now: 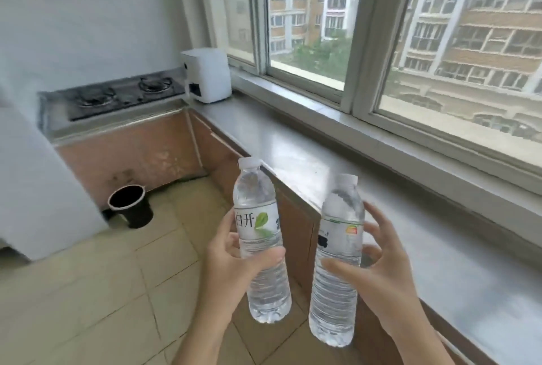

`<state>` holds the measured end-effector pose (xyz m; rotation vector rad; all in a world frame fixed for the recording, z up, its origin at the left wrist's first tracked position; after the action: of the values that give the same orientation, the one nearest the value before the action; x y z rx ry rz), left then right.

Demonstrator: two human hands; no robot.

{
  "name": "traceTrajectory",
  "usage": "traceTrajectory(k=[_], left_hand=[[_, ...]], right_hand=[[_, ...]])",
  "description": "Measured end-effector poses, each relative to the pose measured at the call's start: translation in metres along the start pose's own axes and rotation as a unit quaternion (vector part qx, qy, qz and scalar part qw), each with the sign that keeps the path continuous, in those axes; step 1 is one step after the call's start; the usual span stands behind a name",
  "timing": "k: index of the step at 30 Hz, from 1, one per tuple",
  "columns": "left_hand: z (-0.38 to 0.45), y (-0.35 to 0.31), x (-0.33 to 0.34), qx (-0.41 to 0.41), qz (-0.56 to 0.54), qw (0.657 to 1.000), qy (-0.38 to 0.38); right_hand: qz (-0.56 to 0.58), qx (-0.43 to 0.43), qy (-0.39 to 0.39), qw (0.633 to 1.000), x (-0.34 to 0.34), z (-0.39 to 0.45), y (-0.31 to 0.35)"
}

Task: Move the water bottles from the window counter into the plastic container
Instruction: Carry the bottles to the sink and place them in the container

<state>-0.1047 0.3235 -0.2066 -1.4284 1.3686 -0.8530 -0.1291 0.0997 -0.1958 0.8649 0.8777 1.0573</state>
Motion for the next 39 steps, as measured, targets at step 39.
traceTrajectory(k=[39], left_hand=[[0.183, 0.039, -0.448, -0.095, -0.180, 0.832, -0.516]], right_hand=[[0.193, -0.103, 0.524, 0.823, 0.646, 0.185, 0.031]])
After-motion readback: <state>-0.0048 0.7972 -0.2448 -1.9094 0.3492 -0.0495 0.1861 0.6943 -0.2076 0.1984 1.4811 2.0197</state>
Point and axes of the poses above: each hand's wrist, its own z-axis towards the middle knuckle, its own x-axis out of the palm, y = z × x, the point moved 2 cm from there along z, towards the middle knuckle, and after that the axes turned 15 degrees about -x, right-handed, at the moved point
